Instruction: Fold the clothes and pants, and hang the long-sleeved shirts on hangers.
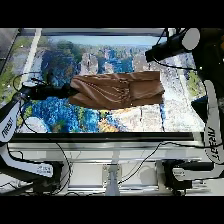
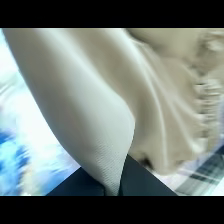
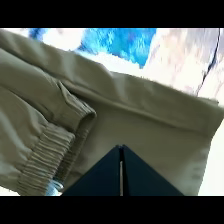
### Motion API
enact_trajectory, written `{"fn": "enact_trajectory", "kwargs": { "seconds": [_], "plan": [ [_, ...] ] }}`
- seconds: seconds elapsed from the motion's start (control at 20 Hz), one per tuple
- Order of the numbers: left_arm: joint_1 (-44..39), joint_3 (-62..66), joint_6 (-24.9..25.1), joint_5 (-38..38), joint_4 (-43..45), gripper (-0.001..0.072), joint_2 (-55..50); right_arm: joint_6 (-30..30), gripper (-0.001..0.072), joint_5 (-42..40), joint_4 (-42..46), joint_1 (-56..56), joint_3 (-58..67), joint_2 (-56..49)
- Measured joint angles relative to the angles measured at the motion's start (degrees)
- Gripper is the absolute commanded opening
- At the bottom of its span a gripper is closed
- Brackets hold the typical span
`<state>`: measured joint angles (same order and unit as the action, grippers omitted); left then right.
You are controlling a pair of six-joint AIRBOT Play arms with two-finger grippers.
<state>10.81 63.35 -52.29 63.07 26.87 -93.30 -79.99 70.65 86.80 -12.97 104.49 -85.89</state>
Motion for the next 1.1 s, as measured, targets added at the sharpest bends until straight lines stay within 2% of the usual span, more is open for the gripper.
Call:
{"fn": "enact_trajectory", "kwargs": {
  "seconds": [0.25, 0.5, 0.8, 1.1],
  "plan": [
    [-0.11, 2.03, -4.15, 1.38, -0.37, 0.0043, 9.75, -0.11, 0.0010, -3.34, -8.46, 1.81, -9.05, -5.97],
    [-1.51, 2.45, -9.03, 1.40, -1.11, 0.0043, 19.23, -1.44, 0.0009, -10.93, -20.98, -3.10, -11.52, -14.73],
    [-5.75, 2.69, -10.29, -3.45, -4.35, 0.0043, 23.34, -5.40, 0.0009, -16.06, -35.15, -13.99, -12.02, -22.34],
    [-9.64, 2.75, -8.52, -6.25, -4.85, 0.0043, 24.02, -4.59, 0.0008, -22.99, -47.78, -22.82, -10.75, -24.06]
  ]
}}
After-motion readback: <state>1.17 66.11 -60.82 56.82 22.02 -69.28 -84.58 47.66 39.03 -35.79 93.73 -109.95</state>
